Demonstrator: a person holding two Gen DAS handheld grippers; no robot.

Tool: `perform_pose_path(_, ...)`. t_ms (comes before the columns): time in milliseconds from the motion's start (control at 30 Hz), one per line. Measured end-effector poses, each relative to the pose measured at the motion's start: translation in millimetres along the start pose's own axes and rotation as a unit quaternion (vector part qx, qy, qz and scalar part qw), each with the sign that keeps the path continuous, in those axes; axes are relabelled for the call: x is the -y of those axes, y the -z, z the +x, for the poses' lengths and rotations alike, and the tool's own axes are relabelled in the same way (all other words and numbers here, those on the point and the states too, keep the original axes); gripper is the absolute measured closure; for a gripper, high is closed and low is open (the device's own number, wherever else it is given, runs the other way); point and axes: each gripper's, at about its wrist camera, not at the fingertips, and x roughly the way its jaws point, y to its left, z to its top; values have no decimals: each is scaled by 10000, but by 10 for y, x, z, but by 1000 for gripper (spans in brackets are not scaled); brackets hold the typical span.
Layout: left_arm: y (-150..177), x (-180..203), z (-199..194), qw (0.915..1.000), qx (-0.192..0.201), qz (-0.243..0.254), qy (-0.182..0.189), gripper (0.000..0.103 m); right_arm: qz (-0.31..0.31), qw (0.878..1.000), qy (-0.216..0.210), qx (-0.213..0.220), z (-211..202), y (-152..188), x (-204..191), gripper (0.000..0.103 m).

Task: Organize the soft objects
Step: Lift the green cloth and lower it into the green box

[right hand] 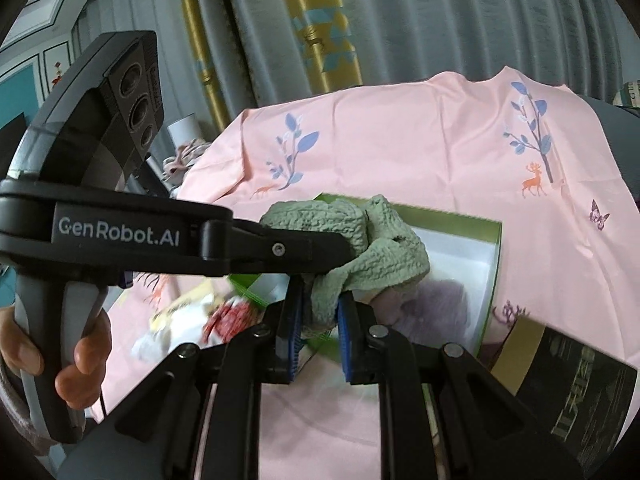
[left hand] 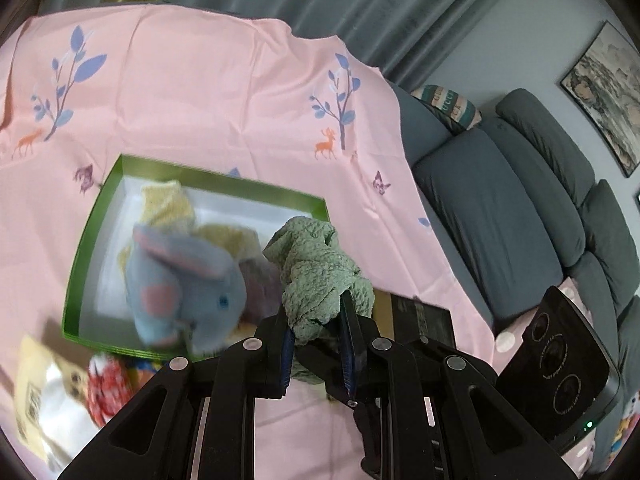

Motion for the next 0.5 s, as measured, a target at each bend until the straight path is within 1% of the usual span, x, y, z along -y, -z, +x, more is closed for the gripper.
perform_pose_path(233,-247,-127,163,9999,3,-10,-129,84,3,9999,152,-23,255,-149,42,87)
perform_pose_path(500,-450,-367,451,9996,-155,-152,-197,84,235,9989,354,-176,622,-211,160,87)
